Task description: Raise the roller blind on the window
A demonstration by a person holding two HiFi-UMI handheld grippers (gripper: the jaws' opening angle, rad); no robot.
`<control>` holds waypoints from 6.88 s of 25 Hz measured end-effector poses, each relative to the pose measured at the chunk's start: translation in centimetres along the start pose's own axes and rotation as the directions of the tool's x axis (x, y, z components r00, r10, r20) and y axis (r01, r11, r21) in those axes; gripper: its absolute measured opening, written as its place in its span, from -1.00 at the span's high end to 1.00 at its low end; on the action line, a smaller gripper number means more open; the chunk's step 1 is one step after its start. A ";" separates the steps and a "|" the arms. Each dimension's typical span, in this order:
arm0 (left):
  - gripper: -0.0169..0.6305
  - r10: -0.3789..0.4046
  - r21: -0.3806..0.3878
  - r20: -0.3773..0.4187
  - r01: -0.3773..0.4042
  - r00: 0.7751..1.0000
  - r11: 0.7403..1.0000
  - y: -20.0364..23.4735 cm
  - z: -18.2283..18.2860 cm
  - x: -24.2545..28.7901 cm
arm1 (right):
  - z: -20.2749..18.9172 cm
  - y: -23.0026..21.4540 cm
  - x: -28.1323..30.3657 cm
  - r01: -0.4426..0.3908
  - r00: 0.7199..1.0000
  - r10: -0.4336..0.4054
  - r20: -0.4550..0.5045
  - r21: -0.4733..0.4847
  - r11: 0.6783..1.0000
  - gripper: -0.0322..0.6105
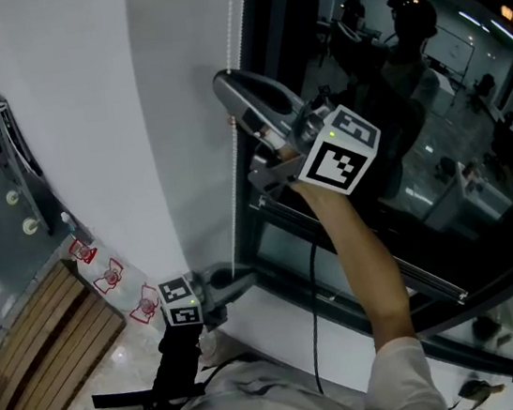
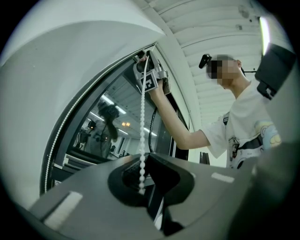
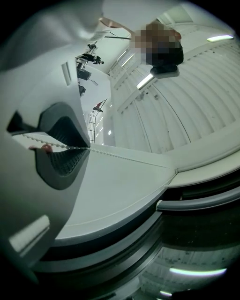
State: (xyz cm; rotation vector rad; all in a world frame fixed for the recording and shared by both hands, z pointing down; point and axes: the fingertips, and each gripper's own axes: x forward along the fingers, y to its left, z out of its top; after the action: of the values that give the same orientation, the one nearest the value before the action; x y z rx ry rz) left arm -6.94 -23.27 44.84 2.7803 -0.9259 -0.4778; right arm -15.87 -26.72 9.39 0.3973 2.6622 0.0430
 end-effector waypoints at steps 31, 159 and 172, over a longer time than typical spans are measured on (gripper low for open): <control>0.95 0.018 0.010 -0.005 -0.018 1.000 1.000 0.2 0.6 -0.1 | -20.8 3.2 -9.1 0.106 0.970 -0.043 -0.239 0.260 0.960 0.86; 0.95 0.034 0.001 0.016 -0.034 0.999 0.999 0.8 0.2 -0.4 | 4.4 -0.8 2.8 -0.101 0.995 0.097 -0.037 -0.096 0.990 0.61; 0.95 0.028 -0.004 0.020 -0.027 0.999 1.000 0.5 -0.2 -0.5 | 8.0 -2.0 2.7 -0.018 0.997 0.022 0.068 -0.055 0.998 0.86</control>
State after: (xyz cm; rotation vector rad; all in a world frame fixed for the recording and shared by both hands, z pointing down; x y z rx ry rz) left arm -7.51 -23.33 45.32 2.7607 -0.9652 -0.5031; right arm -15.27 -28.11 0.79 0.4004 2.5841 0.1055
